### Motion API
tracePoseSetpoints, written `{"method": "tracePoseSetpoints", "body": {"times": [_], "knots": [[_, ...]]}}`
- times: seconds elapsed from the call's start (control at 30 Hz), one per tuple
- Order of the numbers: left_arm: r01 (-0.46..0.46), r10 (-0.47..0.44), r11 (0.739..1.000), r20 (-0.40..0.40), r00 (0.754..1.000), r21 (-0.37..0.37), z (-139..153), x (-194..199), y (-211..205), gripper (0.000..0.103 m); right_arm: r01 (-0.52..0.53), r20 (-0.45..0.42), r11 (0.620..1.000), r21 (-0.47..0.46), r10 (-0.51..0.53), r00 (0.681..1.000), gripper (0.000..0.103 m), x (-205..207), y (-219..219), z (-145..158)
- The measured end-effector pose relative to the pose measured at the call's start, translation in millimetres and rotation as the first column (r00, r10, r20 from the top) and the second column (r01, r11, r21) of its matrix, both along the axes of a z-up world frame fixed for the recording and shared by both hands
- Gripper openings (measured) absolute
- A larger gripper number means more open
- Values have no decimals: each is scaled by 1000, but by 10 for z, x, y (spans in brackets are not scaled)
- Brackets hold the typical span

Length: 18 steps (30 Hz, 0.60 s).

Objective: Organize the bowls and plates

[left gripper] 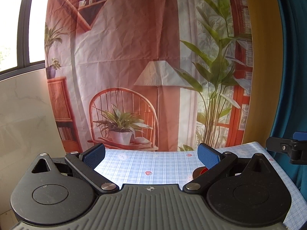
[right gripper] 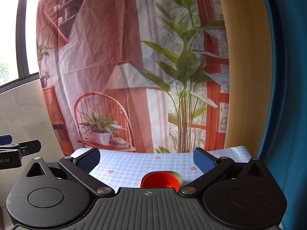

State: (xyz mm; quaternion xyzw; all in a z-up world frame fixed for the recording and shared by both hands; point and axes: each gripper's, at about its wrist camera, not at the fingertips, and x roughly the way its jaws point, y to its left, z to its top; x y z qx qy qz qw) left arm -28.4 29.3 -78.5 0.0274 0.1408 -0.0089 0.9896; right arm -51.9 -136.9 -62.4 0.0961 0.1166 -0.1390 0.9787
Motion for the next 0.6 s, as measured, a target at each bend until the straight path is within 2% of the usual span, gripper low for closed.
{"method": "tracePoseSetpoints", "body": {"times": [0.6], "knots": [[0, 0, 1000, -13, 1000, -5, -30, -35, 42, 103, 18, -29, 1000, -12, -18, 999, 103, -20, 18, -18]]}}
